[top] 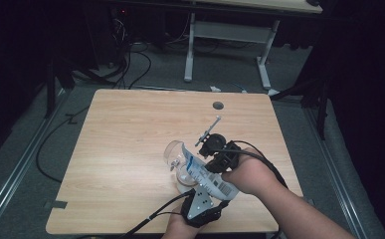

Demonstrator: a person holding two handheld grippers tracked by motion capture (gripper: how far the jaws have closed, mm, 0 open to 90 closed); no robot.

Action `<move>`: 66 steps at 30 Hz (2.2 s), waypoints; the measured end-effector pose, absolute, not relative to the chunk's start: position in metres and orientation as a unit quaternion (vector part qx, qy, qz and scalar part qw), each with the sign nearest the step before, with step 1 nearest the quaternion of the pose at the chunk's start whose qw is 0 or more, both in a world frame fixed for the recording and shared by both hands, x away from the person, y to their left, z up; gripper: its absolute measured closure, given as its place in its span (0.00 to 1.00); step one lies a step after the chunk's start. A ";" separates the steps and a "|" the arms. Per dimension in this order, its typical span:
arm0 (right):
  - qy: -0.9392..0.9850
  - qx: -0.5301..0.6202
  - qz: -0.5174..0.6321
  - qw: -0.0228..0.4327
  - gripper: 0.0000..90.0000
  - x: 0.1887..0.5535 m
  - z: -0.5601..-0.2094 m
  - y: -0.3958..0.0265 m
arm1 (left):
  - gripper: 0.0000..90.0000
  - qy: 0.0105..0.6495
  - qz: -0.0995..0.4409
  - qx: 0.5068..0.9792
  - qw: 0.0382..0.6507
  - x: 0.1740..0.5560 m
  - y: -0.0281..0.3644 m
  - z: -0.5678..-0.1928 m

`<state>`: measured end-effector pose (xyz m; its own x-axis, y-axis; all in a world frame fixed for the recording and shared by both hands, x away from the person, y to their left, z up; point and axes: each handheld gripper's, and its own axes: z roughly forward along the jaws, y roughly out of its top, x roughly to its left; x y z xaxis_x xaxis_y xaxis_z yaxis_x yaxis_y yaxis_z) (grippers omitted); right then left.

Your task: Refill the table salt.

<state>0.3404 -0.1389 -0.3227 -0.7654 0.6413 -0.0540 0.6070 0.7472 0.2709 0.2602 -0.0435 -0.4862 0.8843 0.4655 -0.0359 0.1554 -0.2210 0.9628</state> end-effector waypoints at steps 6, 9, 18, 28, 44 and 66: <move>0.932 0.334 0.120 0.071 1.00 0.341 -0.322 -0.138 | 0.68 0.202 0.132 0.770 0.591 0.261 -0.043 -0.486; 0.933 0.334 0.119 0.071 1.00 0.342 -0.322 -0.138 | 0.68 0.202 0.132 0.770 0.591 0.261 -0.043 -0.486; 0.933 0.333 0.118 0.072 1.00 0.342 -0.322 -0.137 | 0.68 0.202 0.131 0.769 0.593 0.261 -0.043 -0.485; 0.933 0.332 0.120 0.072 1.00 0.341 -0.320 -0.137 | 0.68 0.201 0.133 0.767 0.594 0.261 -0.042 -0.484; 0.933 0.331 0.124 0.071 1.00 0.341 -0.320 -0.137 | 0.68 0.201 0.133 0.767 0.595 0.261 -0.043 -0.484; 0.934 0.330 0.122 0.071 1.00 0.341 -0.318 -0.137 | 0.68 0.200 0.134 0.765 0.598 0.260 -0.043 -0.482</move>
